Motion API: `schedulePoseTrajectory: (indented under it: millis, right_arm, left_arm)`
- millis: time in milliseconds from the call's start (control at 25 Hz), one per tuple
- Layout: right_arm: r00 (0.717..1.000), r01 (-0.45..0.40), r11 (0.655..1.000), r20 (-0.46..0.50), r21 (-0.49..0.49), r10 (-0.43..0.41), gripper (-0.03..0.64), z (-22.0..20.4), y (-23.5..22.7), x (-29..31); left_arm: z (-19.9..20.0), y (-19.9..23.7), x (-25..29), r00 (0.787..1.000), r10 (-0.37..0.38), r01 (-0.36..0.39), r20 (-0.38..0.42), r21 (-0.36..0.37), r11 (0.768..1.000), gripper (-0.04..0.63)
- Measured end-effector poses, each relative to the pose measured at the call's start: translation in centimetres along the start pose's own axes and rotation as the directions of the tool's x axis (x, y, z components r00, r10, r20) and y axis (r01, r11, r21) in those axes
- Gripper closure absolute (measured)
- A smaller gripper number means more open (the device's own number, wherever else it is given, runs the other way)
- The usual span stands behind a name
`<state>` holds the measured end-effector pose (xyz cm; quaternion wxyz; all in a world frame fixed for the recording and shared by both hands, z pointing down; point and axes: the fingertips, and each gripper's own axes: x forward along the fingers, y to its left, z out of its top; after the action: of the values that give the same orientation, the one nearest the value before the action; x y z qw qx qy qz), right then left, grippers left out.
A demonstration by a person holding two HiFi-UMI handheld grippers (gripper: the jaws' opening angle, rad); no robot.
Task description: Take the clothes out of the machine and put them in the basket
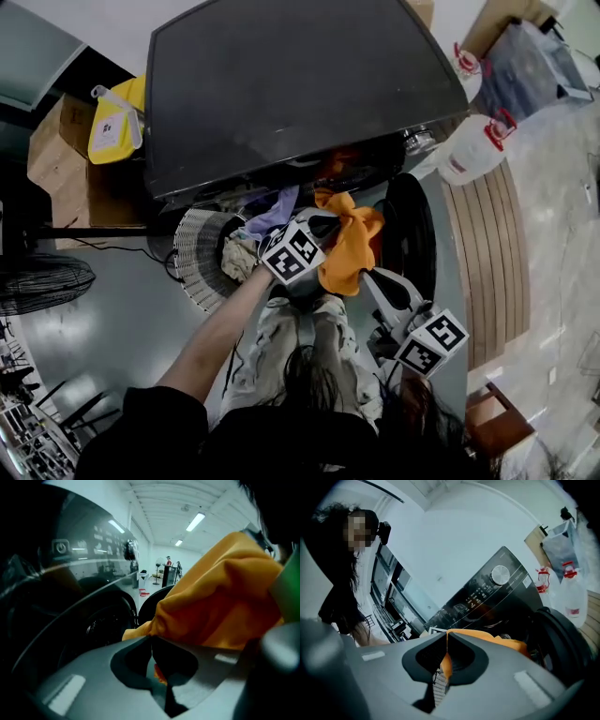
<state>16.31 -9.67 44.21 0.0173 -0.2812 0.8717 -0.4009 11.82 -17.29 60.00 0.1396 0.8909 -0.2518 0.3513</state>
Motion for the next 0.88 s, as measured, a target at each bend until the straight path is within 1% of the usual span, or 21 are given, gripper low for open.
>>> schedulePoseTrajectory:
  millis: [120, 240, 320, 400, 520, 640, 720, 880]
  right_arm:
    - [1.0, -0.01, 1.0, 0.013, -0.011, 0.011, 0.584, 1.5, 0.8, -0.4]
    - [0.999, -0.021, 1.0, 0.026, -0.013, 0.021, 0.584, 2.8, 2.4, -1.0]
    - [0.999, -0.037, 0.998, 0.025, -0.041, 0.038, 0.584, 3.9, 3.4, -0.9]
    - [0.998, -0.052, 0.996, 0.019, -0.073, 0.053, 0.584, 5.0, 4.3, -0.6]
    - [0.997, -0.078, 0.991, 0.004, -0.108, 0.079, 0.584, 6.3, 6.2, 0.0]
    - [0.992, -0.124, 0.987, 0.018, -0.099, 0.126, 0.584, 7.8, 8.8, 0.6]
    - [0.988, -0.15, 0.983, 0.014, -0.11, 0.152, 0.584, 8.4, 10.1, 1.0]
    - [0.981, -0.193, 0.967, -0.029, -0.167, 0.191, 0.584, 8.6, 12.1, 1.6]
  left_arm:
    - [1.9, -0.6, -3.2, 0.995, 0.033, -0.027, 0.09, -0.071, 0.997, 0.588]
    - [3.3, -2.2, -6.7, 0.987, 0.057, -0.042, 0.152, -0.098, 0.994, 0.588]
    - [4.6, -2.4, -9.1, 0.974, 0.103, -0.079, 0.203, -0.122, 0.989, 0.589]
    - [6.3, -2.2, -11.6, 0.952, 0.152, -0.112, 0.266, -0.161, 0.981, 0.589]
    - [9.0, -2.1, -15.5, 0.91, 0.212, -0.138, 0.355, -0.223, 0.965, 0.589]
    - [11.2, -2.6, -19.1, 0.869, 0.261, -0.155, 0.421, -0.269, 0.951, 0.588]
    - [12.3, -2.9, -21.6, 0.839, 0.294, -0.172, 0.458, -0.289, 0.942, 0.589]
    - [14.0, -3.9, -26.1, 0.785, 0.352, -0.218, 0.51, -0.305, 0.927, 0.589]
